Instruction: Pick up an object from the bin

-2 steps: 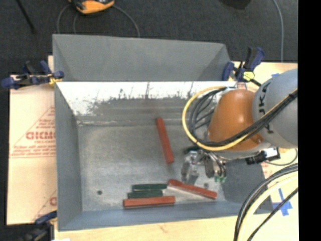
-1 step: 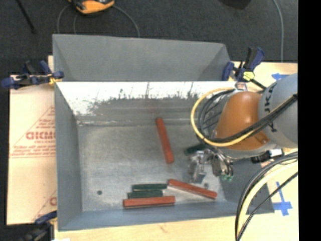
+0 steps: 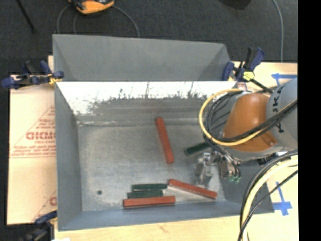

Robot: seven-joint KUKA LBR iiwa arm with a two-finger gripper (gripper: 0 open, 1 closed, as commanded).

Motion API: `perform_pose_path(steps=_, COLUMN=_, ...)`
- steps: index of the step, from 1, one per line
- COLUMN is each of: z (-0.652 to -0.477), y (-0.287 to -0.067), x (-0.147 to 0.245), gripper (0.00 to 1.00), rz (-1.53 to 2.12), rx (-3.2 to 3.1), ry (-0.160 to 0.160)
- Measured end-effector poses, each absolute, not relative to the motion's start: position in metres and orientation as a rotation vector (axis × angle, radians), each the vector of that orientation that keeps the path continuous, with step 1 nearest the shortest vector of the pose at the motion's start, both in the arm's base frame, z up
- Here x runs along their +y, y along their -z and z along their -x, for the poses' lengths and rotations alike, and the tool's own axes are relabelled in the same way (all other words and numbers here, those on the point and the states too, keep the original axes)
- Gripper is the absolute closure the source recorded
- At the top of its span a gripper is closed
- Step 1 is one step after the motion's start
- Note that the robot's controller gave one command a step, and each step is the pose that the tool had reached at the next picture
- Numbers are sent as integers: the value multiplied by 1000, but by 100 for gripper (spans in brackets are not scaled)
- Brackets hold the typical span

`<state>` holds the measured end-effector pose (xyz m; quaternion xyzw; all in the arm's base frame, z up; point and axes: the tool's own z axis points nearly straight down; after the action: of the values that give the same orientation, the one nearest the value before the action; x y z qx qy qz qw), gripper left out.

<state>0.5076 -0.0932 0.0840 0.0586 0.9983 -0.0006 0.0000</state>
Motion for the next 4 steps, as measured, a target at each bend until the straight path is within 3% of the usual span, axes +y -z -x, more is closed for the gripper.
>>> perform_pose_path(steps=1, z=-562, y=-94, x=-98, gripper=100, rz=-253, rx=3129, ry=0)
perform_pose_path(steps=2, z=-580, y=-96, x=-98, gripper=100, rz=-264, rx=3123, ry=-1)
perform_pose_path(steps=3, z=-577, y=-82, x=-69, gripper=100, rz=-177, rx=3127, ry=6)
perform_pose_path(steps=4, z=-571, y=-244, x=-152, gripper=100, rz=-224, rx=3122, ry=6)
